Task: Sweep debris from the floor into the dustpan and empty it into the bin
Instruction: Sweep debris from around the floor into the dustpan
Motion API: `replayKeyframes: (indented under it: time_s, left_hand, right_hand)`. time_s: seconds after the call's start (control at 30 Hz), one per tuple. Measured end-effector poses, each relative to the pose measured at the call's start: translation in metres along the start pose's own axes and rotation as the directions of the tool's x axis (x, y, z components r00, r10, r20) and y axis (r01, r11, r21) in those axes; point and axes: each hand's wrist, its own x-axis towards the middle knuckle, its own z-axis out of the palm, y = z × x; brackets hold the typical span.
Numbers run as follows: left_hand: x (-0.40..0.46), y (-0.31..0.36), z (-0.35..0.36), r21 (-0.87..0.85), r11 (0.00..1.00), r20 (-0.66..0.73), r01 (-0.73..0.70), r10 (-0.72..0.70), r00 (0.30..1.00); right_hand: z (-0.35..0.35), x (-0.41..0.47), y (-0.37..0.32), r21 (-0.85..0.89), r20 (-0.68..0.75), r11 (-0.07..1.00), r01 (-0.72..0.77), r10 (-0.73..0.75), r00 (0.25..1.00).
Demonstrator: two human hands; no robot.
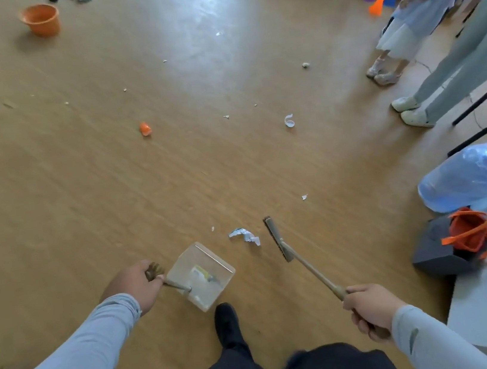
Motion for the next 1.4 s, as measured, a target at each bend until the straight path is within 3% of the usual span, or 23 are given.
replayKeyframes:
  time_s: [0.2, 0.33, 0.47, 0.53, 0.63, 0.77, 1.0, 1.13, 1.23, 1.4]
  left_hand:
    - [0.031, -0.005, 0.005, 0.095, 0.995, 0.058, -0.007, 0.002, 0.998]
    - [0.052, -0.006, 0.02, 0.128, 0.992, 0.099, 0.008, -0.02, 0.995]
    - [0.065, 0.004, 0.036, 0.172, 0.985, 0.092, -0.008, -0.008, 0.996]
    - [0.073, 0.01, 0.035, 0.185, 0.983, 0.091, -0.009, -0.008, 0.996]
    - [0.083, 0.011, 0.029, 0.19, 0.982, 0.109, 0.0, -0.021, 0.994]
    - [0.088, 0.007, 0.024, 0.185, 0.983, 0.113, -0.008, -0.013, 0.994]
    - [0.085, -0.002, 0.019, 0.137, 0.989, 0.103, -0.048, 0.034, 0.994]
    - [0.094, -0.001, 0.01, 0.101, 0.995, -0.002, 0.013, -0.013, 1.0]
    - [0.102, 0.004, 0.014, 0.066, 0.996, 0.002, 0.055, -0.056, 0.998]
    - [0.112, 0.022, 0.026, 0.082, 0.995, -0.013, 0.064, -0.063, 0.998]
  right_hand:
    - [0.02, 0.027, -0.06, -0.112, -0.06, 0.994, -0.017, 0.011, 0.998]
    - [0.039, 0.061, -0.091, -0.288, -0.064, 0.957, 0.003, -0.022, 0.998]
    - [0.066, 0.076, -0.108, -0.59, 0.03, 0.794, 0.144, -0.156, 0.987]
    - [0.077, 0.071, -0.107, -0.671, 0.091, 0.729, 0.136, -0.101, 0.991]
    - [0.066, 0.054, -0.112, -0.684, 0.18, 0.719, 0.125, 0.001, 0.984]
    - [0.006, 0.036, -0.134, -0.513, 0.191, 0.858, 0.032, 0.078, 0.978]
    - [0.007, 0.025, -0.154, -0.525, 0.095, 0.846, 0.097, -0.055, 0.994]
    - [0.04, 0.049, -0.178, -0.645, 0.034, 0.751, 0.142, -0.156, 0.987]
    - [0.076, 0.077, -0.197, -0.739, 0.045, 0.653, 0.163, -0.194, 0.98]
    - [0.133, 0.084, -0.196, -0.934, 0.145, 0.303, 0.192, -0.17, 0.975]
